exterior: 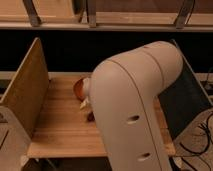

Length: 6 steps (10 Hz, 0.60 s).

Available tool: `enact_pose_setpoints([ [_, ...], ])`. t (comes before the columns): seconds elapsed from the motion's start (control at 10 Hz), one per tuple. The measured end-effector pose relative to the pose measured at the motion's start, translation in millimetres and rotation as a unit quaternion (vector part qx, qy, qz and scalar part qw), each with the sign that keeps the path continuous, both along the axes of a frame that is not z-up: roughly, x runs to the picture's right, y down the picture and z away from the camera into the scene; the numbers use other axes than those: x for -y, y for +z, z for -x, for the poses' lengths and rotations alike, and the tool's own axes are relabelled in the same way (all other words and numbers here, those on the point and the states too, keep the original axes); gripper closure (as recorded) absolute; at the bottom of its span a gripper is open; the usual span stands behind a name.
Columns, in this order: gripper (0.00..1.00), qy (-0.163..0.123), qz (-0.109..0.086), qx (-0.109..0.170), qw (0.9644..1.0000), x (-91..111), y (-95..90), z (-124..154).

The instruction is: Place the pepper on the white sponge

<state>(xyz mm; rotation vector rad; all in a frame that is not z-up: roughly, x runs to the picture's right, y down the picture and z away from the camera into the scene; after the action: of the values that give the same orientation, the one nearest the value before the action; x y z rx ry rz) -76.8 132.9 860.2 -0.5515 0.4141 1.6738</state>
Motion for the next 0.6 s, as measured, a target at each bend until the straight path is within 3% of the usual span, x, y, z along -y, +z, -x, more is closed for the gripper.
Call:
enact_pose_setpoints([
  [0.4,0.2,-0.037,0.014,0.011,0.9991,-8.0,9.5,29.2],
  [0.6,0.2,-0.044,0.032,0.012,0.9984,-17.6,18.3,36.4],
])
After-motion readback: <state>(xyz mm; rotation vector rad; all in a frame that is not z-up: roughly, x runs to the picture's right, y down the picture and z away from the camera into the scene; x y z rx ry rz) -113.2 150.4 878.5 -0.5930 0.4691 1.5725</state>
